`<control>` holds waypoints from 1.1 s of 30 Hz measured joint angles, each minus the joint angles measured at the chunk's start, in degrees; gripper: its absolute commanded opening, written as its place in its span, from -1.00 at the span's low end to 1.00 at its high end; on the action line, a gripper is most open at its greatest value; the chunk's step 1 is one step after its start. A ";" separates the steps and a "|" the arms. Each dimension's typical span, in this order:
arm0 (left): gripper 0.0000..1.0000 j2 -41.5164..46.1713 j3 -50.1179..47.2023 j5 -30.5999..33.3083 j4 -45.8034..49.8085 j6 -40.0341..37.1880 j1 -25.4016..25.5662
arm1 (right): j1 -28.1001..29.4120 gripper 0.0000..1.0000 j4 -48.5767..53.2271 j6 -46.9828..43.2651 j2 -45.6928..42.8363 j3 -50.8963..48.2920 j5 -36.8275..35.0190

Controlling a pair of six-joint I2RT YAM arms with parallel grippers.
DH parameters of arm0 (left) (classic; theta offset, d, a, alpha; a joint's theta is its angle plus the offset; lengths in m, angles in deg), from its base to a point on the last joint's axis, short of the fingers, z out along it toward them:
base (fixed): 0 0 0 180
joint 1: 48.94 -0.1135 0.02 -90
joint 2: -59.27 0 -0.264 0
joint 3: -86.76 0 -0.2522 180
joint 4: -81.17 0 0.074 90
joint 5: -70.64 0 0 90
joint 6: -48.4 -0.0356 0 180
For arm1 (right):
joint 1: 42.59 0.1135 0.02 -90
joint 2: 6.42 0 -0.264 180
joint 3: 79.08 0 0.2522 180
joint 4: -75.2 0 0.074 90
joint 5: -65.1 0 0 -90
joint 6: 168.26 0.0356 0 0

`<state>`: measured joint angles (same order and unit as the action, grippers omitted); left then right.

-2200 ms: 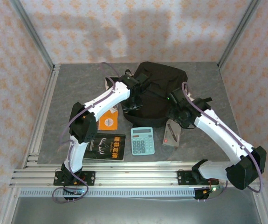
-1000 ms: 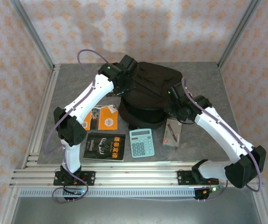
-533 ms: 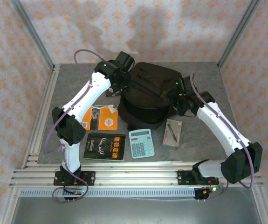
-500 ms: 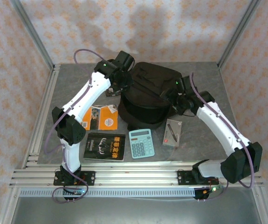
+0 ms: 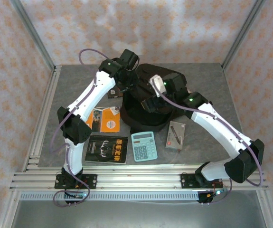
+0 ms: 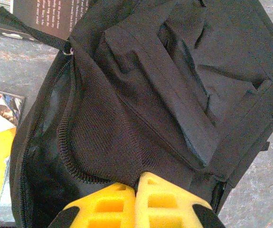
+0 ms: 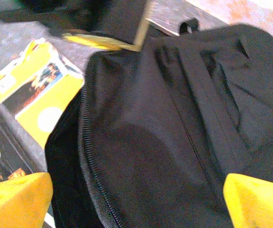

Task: Pack the student bag
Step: Open the student bag at the top-right of the table.

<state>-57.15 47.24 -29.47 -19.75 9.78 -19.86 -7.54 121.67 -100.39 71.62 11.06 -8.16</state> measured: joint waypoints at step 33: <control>-0.11 -0.09 1.49 -1.51 -0.37 -3.37 -1.51 | 4.79 -1.00 -13.70 -3.28 7.13 -3.02 -16.81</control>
<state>-57.24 48.73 -30.97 -20.12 6.41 -21.37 -2.76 107.96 -103.67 78.74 8.04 -24.97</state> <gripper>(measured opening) 0.335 0.049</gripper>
